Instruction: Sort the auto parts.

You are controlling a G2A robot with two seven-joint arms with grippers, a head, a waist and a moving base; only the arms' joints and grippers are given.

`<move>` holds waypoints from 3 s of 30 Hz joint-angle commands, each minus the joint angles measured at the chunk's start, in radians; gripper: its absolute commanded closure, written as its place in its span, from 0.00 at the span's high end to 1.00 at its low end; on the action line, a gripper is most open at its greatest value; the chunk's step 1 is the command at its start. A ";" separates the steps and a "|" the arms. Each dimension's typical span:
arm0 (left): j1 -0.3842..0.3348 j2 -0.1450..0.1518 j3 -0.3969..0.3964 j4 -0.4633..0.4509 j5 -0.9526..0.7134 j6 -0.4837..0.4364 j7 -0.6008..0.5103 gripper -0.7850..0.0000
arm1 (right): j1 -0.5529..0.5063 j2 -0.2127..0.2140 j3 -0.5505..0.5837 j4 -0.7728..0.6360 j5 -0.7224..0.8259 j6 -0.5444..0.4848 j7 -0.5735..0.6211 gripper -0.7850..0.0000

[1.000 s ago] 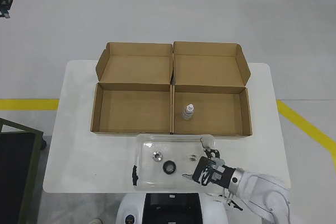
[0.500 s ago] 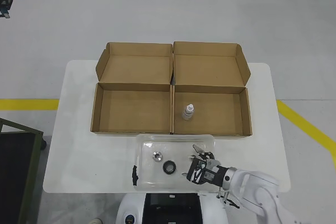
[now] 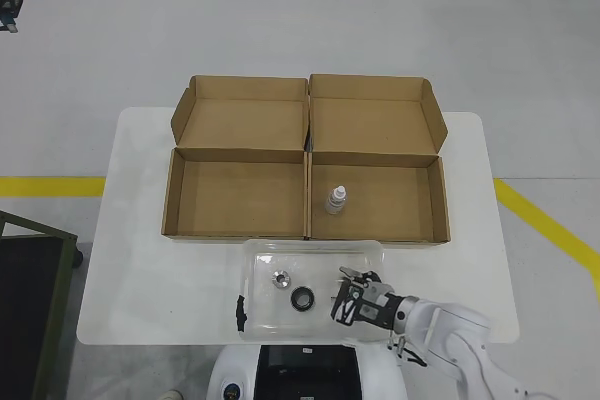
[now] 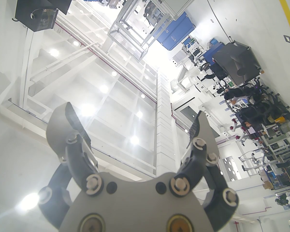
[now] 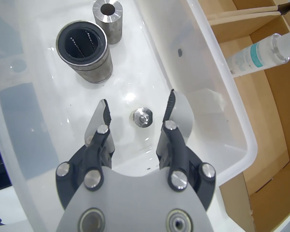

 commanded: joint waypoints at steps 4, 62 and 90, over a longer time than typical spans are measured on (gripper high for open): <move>0.000 0.000 0.000 0.000 0.000 0.000 0.000 1.00 | 0.015 0.003 -0.013 0.018 -0.036 0.009 -0.001 0.47; 0.000 0.000 0.000 0.000 0.000 0.000 0.000 1.00 | -0.012 -0.014 0.079 -0.073 0.931 0.419 -0.247 0.00; 0.000 0.000 0.000 0.000 0.000 0.000 0.000 1.00 | 0.028 -0.044 0.143 -0.088 1.521 0.589 -0.338 0.00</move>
